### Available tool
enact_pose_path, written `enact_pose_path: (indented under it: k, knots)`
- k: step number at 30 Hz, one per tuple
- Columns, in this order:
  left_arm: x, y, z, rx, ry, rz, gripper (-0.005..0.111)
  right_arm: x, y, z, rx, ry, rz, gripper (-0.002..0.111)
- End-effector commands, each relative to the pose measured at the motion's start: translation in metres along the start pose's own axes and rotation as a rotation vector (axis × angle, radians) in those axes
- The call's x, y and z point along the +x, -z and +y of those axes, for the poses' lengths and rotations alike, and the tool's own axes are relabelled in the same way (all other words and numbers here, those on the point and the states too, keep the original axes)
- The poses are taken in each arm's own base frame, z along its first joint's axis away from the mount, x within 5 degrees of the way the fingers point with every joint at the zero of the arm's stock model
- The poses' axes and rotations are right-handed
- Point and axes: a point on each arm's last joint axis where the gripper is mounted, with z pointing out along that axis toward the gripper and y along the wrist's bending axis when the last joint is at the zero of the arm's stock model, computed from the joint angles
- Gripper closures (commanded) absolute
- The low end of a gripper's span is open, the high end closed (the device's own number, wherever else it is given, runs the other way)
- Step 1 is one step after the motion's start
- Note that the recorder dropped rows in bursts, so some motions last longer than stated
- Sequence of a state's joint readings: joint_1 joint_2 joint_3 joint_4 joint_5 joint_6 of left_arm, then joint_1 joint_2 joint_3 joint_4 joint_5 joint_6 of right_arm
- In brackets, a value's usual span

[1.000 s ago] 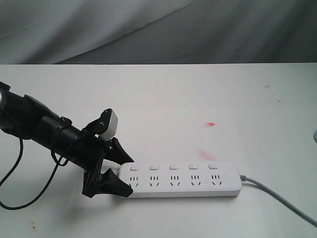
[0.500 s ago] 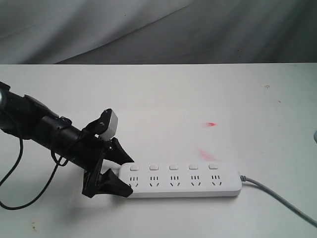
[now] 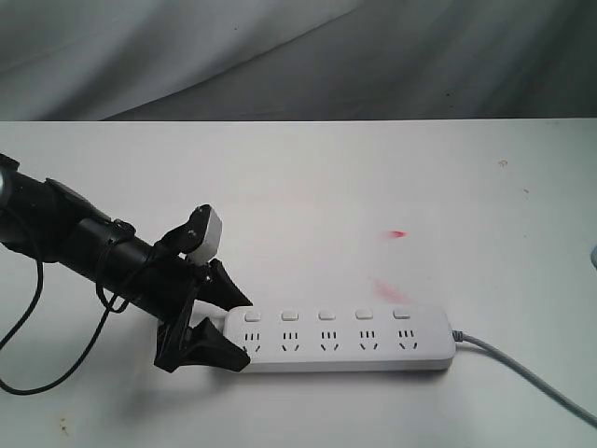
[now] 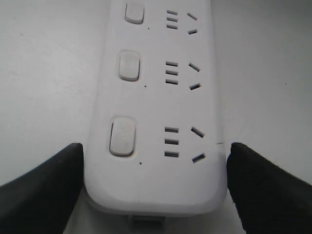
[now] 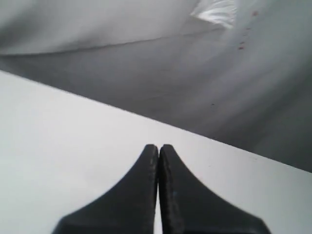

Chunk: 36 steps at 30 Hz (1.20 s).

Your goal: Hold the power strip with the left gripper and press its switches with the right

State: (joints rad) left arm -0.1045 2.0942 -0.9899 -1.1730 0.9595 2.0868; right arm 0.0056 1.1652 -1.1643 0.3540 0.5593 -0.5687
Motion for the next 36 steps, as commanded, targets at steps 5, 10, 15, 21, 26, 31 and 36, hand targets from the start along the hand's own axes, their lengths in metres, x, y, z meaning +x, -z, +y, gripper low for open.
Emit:
enact_pose_path:
  k: [5, 10, 15, 21, 26, 31, 36]
  knots:
    - [-0.001, -0.001, -0.001, 0.02, -0.019, 0.007, 0.046, 0.033, -0.121, 0.033, -0.709, 0.205, 0.116, 0.108]
    - [-0.001, -0.001, -0.001, 0.02, -0.019, 0.007, 0.046, 0.077, -0.168, 0.048, -0.87, 0.162, 0.252, 0.108]
    - [-0.001, -0.001, -0.001, 0.02, -0.019, 0.007, 0.046, 0.106, -0.202, 0.091, -0.98, 0.279, 0.279, 0.108]
    - [-0.001, -0.001, -0.001, 0.02, -0.019, 0.007, 0.046, 0.125, -0.227, 0.15, -1.015, 0.396, 0.249, 0.108]
    - [-0.001, -0.001, -0.001, 0.02, -0.019, 0.007, 0.046, 0.126, -0.229, 0.183, -1.017, 0.393, 0.231, 0.108]
    - [-0.001, -0.001, -0.001, 0.02, -0.019, 0.007, 0.046, 0.127, -0.223, 0.2, -1.06, 0.451, 0.237, 0.098]
    - [-0.001, -0.001, -0.001, 0.02, -0.019, 0.007, 0.046, 0.127, -0.221, 0.208, -1.071, 0.458, 0.24, 0.068]
